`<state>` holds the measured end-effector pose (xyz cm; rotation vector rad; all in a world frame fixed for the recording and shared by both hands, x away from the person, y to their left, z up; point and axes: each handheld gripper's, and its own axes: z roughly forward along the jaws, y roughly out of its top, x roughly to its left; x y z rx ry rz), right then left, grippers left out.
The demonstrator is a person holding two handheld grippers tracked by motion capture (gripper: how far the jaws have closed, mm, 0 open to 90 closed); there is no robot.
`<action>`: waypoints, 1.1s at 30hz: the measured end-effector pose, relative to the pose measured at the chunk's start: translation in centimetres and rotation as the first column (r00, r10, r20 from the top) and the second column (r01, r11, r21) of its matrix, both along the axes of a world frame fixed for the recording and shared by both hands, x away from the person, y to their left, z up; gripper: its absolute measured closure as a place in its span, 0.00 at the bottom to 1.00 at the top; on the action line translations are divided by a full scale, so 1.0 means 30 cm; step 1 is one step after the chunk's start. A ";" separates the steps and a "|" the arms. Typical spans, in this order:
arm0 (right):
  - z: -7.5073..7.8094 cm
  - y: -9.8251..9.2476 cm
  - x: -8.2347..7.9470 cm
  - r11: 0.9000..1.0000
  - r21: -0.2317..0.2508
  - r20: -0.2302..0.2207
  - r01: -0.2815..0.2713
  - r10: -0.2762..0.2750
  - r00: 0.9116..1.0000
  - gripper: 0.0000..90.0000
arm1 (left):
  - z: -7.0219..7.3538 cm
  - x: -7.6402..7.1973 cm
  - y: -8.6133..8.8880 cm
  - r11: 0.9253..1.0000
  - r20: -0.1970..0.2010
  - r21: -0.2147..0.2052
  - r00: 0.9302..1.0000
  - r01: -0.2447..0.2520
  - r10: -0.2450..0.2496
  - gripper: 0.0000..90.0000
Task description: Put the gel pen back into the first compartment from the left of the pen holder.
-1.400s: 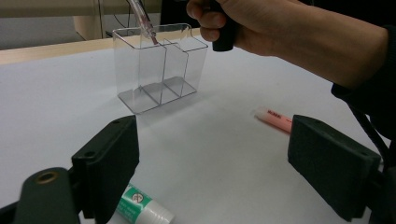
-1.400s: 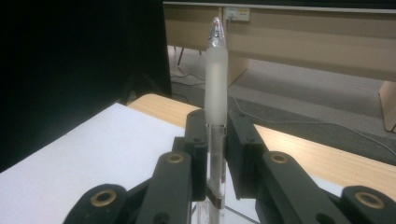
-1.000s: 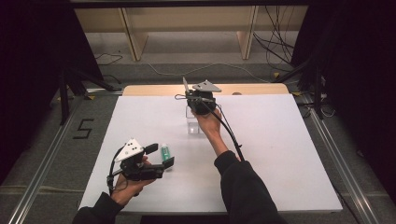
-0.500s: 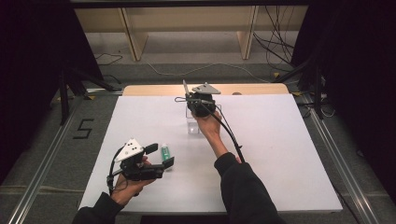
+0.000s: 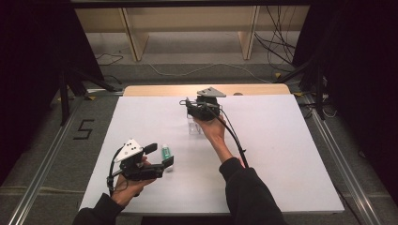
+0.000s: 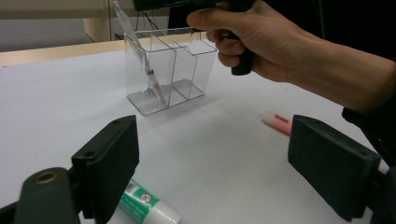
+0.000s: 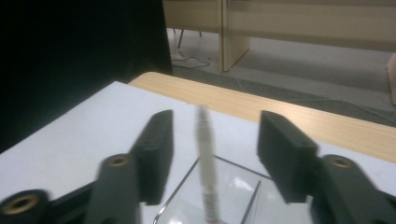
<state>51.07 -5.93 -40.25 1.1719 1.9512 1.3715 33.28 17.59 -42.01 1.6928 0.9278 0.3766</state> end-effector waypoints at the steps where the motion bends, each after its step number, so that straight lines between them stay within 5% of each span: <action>1: 0.009 -0.009 -0.003 1.000 0.010 0.002 -0.005 0.005 1.000 0.42 | 0.000 0.000 0.002 1.000 0.001 0.000 1.000 -0.002 0.002 0.18; 11: 0.094 -0.098 -0.044 0.999 0.001 -0.029 -0.045 0.045 0.999 0.32 | -0.001 0.004 0.004 1.000 -0.003 0.002 1.000 -0.024 0.024 0.18; 33: 0.115 -0.271 -0.162 0.989 -0.097 -0.168 -0.111 0.094 0.981 0.28 | -0.004 0.007 0.005 1.000 -0.012 0.004 1.000 -0.029 0.029 0.18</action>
